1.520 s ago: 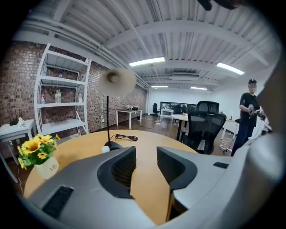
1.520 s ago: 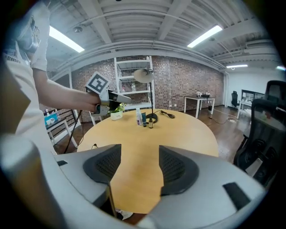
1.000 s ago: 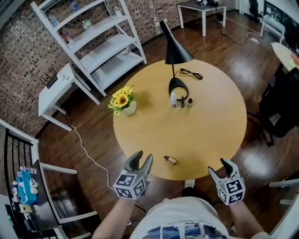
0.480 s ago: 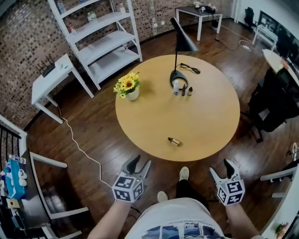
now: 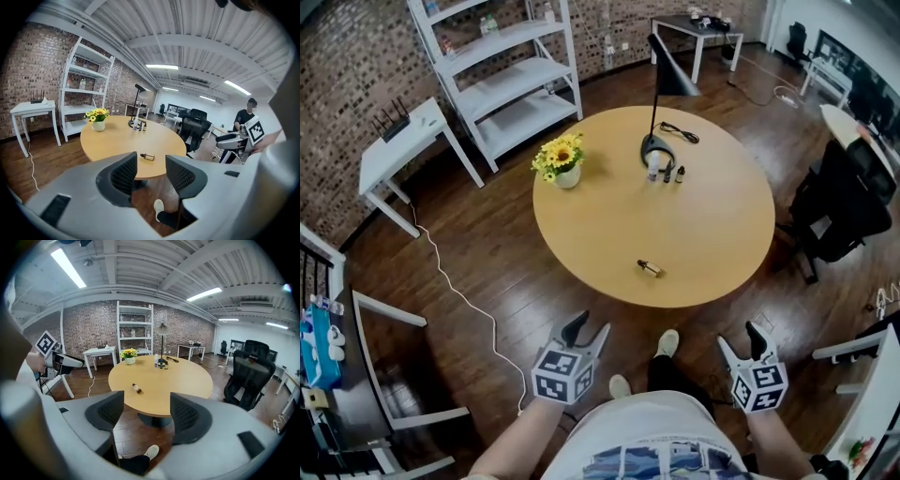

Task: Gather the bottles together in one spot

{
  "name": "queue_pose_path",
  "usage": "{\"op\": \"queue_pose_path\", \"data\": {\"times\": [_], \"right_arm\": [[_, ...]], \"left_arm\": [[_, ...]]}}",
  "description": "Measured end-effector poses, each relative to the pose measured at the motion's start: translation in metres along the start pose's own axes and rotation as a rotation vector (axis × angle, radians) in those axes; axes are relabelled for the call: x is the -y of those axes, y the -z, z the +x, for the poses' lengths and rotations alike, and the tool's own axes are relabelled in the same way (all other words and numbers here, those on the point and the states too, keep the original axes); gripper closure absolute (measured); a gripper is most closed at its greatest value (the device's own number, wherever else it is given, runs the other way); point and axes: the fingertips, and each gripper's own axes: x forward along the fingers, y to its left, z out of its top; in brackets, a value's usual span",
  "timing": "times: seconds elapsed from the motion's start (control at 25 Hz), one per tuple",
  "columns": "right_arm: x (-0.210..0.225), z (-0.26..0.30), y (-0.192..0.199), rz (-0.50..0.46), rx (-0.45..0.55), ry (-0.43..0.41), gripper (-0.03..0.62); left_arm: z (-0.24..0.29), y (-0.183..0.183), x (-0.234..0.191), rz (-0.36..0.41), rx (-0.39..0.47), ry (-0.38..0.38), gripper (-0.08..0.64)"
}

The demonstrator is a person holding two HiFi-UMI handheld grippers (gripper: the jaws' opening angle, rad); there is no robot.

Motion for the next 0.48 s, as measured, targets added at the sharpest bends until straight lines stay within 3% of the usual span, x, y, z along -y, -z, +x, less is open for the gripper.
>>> {"op": "queue_pose_path", "data": {"times": [0.24, 0.48], "right_arm": [[-0.02, 0.016, 0.006, -0.085, -0.025, -0.061, 0.262], [-0.045, 0.076, 0.016, -0.252, -0.064, -0.178, 0.262]], "left_arm": [[-0.001, 0.014, 0.011, -0.047, -0.013, 0.052, 0.393], [-0.007, 0.024, 0.0, -0.073, -0.01, 0.016, 0.385]]}}
